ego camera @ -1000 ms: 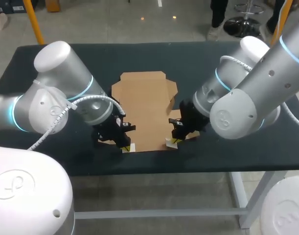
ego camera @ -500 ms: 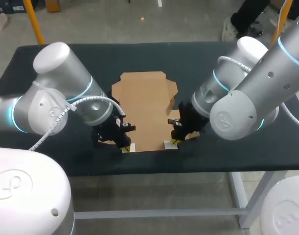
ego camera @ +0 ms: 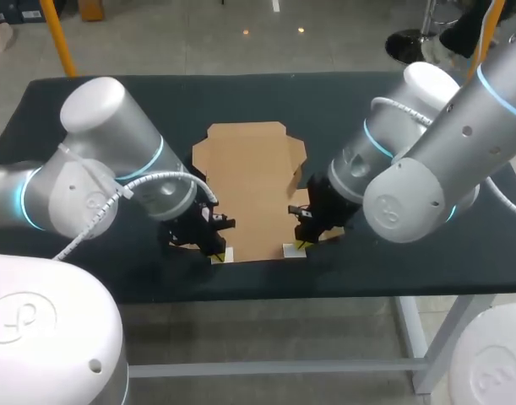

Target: Assemble the packaging by folding the flat box into shape, placing the metal phone stand inside, and closing the box properly

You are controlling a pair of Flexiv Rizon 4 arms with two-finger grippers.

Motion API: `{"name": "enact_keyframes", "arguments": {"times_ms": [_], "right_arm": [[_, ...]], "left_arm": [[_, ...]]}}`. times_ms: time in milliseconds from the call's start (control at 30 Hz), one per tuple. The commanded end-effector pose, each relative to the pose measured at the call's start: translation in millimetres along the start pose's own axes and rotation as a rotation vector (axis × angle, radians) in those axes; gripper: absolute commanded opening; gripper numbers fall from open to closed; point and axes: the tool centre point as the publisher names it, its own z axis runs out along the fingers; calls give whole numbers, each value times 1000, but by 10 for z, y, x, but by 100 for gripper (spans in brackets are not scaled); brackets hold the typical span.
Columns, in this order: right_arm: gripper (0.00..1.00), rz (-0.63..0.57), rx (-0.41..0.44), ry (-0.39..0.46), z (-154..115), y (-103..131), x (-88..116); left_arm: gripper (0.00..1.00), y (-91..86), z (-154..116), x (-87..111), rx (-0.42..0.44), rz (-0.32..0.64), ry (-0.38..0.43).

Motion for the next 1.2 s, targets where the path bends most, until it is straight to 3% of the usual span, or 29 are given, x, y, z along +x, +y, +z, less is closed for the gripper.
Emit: {"name": "enact_keyframes", "arguments": {"times_ms": [33, 300, 967, 1200], "right_arm": [[0, -5, 2, 2, 96, 15, -21], [0, -31, -19, 48, -115, 23, 9], [0, -54, -1, 214, -535, 174, -203], [2, -63, 10, 259, -643, 253, -232]], "left_arm": [[0, 53, 107, -14, 15, 1, -15], [0, 31, -118, 44, 43, 14, -10], [0, -136, -576, 15, 62, 39, 60], [17, -210, -716, 25, 54, 51, 78]]}}
